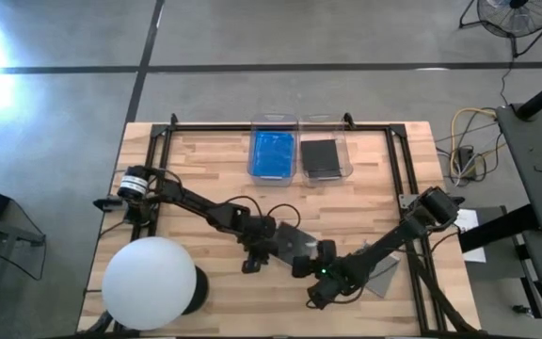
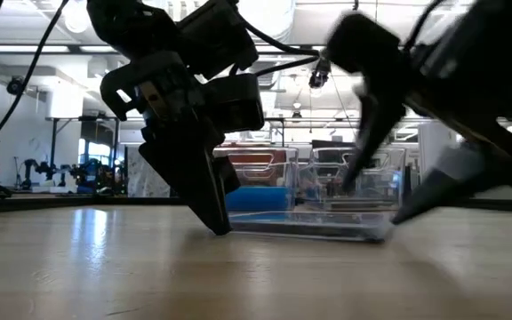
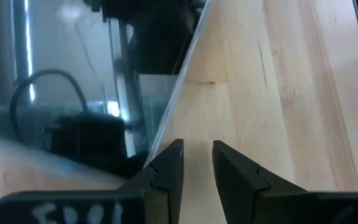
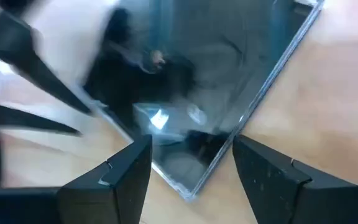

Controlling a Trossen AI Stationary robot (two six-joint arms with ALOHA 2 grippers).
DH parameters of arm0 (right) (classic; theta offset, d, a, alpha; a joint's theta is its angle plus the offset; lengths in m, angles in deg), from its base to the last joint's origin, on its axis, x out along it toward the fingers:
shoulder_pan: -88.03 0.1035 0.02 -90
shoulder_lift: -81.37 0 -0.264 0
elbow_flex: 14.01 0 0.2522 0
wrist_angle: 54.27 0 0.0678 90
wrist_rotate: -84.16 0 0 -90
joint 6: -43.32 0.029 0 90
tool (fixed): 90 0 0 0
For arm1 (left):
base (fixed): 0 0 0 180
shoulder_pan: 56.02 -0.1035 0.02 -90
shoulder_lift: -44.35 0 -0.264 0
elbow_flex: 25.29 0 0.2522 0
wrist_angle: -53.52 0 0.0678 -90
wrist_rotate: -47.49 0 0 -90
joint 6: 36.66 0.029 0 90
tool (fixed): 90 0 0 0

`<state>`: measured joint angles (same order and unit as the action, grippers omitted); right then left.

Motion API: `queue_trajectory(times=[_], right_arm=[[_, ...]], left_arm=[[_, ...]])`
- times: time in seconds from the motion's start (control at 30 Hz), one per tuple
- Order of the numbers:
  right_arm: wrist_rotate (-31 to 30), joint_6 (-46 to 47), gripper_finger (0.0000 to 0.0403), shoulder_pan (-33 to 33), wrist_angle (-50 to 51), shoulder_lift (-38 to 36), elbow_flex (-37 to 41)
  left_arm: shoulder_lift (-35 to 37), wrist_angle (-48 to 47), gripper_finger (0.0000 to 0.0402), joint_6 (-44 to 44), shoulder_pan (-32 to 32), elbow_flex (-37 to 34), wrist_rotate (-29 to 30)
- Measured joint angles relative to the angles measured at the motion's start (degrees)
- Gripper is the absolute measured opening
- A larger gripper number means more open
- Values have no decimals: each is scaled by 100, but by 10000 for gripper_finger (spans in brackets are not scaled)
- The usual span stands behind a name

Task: Pick & place jewel cases by type
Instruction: Put the black CD case into the right transparent bin

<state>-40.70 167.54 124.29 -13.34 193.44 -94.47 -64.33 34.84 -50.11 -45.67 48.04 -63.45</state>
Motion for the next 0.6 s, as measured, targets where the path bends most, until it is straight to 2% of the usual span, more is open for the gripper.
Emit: queue_trajectory(times=[0.17,0.27,0.47,0.6], right_arm=[[-122,-138,219,43,-37,-13,-122],[-129,-35,219,41,-36,-15,-125],[-60,-59,219,98,-24,-21,-100],[-54,161,219,102,-4,-22,-45]], left_arm=[[29,5,71,-3,0,-24,155],[202,-308,71,-6,-28,-25,588],[698,-449,71,-196,-158,-46,782],[977,-438,71,-480,-267,-84,1129]])
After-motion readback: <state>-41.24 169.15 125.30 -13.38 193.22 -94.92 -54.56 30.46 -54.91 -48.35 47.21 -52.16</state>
